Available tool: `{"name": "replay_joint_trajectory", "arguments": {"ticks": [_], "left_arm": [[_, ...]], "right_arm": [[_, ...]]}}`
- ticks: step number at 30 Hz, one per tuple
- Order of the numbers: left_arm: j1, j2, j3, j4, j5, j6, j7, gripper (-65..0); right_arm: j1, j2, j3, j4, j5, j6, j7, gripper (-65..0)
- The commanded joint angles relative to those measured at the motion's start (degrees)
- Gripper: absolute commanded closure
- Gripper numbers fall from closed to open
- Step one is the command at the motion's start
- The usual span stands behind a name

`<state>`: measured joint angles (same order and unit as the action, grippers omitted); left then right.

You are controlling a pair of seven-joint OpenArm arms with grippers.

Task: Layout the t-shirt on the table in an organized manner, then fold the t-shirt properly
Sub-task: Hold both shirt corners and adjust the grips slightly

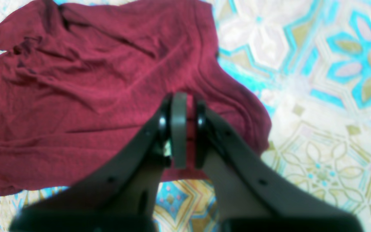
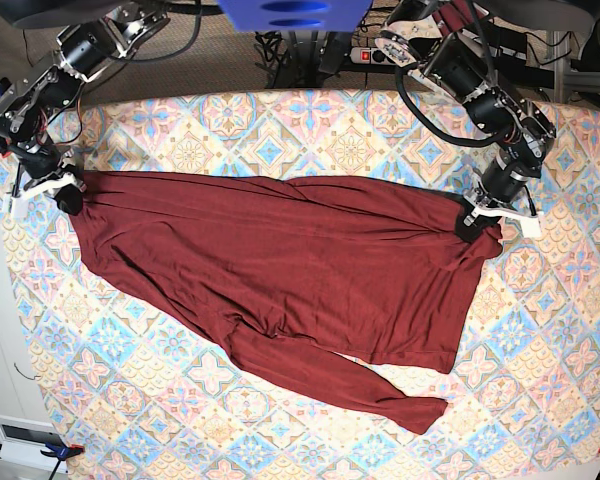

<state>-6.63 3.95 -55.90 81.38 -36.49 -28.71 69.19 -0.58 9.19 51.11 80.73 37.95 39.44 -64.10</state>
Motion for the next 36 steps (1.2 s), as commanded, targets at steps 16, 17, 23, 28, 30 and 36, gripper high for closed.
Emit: {"name": "replay_joint_trajectory", "arguments": {"ticks": [16, 17, 23, 28, 30, 36], "left_arm": [[-0.18, -0.47, 0.21, 0.86, -1.44, -0.43, -1.1, 0.0], [-0.18, -0.47, 0.21, 0.86, -1.44, -0.43, -1.1, 0.0], [-0.09, -0.47, 0.21, 0.77, -1.44, -0.43, -1.1, 0.0], [-0.09, -0.47, 0.21, 0.77, -1.44, -0.43, -1.1, 0.0], [0.0, -0.56, 0.21, 0.77, -1.44, -0.43, -1.1, 0.0], [0.0, -0.56, 0.21, 0.77, -1.44, -0.43, -1.01, 0.0]], "right_arm": [[-2.45, 0.96, 2.56, 4.06, 0.86, -0.54, 0.4, -26.8], [-3.24, 0.96, 3.35, 5.12, 0.86, -1.24, 0.32, -28.5], [-4.21, 0.96, 3.35, 5.82, 0.59, -1.42, 0.4, -30.3], [-4.12, 0.96, 3.26, 1.86, 0.51, -1.51, 0.58, -30.3], [-4.12, 0.96, 3.26, 0.55, 0.51, -1.51, 0.67, -30.2], [-4.12, 0.88, 3.17, -1.04, 0.51, -1.42, 0.67, -30.0]]}}
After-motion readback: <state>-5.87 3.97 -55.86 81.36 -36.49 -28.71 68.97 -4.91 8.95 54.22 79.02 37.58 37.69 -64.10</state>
